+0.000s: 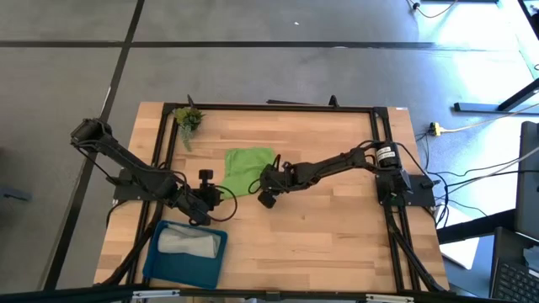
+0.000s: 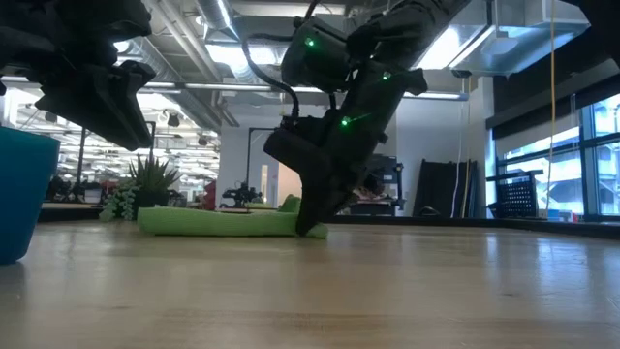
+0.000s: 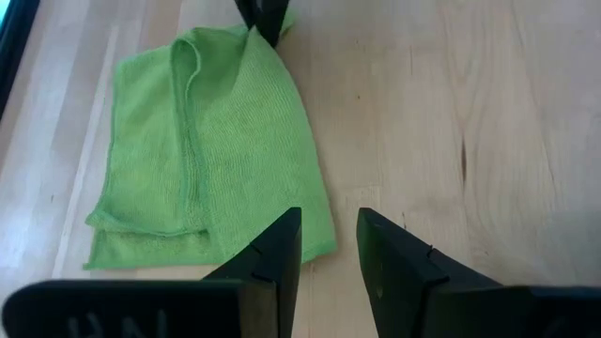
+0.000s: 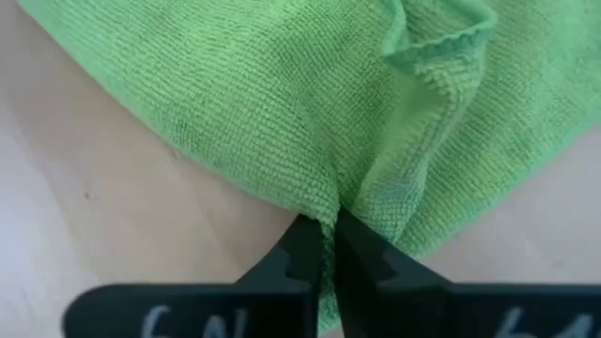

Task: Fold microfiber towels
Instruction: Fold the green microfiber cloth

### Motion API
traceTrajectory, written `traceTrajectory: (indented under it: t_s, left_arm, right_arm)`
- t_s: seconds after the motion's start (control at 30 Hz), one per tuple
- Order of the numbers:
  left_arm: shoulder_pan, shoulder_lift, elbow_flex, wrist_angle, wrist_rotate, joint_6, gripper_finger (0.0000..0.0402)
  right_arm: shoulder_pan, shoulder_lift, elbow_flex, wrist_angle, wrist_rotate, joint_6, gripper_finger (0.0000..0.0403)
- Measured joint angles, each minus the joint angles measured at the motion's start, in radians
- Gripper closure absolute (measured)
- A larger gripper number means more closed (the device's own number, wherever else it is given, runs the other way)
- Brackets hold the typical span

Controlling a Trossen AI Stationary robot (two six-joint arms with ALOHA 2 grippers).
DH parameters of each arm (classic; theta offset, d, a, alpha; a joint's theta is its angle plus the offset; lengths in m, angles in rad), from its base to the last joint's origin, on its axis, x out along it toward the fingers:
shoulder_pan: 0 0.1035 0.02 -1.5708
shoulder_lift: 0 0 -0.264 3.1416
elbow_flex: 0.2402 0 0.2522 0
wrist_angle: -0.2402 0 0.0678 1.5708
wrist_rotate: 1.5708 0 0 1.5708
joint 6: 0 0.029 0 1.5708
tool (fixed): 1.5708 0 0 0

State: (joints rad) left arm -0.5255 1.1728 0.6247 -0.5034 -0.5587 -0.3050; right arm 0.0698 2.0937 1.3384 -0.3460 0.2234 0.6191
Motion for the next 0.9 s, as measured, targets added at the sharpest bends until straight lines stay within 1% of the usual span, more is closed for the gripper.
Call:
traceTrajectory:
  t_s: [0.17,0.37,0.73,0.83,0.9]
  left_arm:
    - [0.000,0.000,0.000,0.000,0.000,-0.003,0.0305]
    - [0.000,0.000,0.000,0.000,0.000,0.001,0.0305]
    - [0.001,0.000,0.000,0.000,0.001,0.002,0.0305]
    - [0.002,0.000,-0.001,0.000,0.029,0.005,0.0310]
    - [0.002,0.000,-0.001,0.000,0.046,0.005,0.0321]
  right_arm:
    - [0.034,0.001,0.000,0.022,-0.001,0.088,0.0393]
    - [0.065,0.003,-0.002,0.052,0.011,0.134,0.0388]
    - [0.078,0.003,-0.002,0.054,0.040,0.140,0.0390]
    - [0.078,0.003,-0.002,0.055,0.041,0.140,0.0390]
    - [0.078,0.003,-0.002,0.055,0.042,0.140,0.0390]
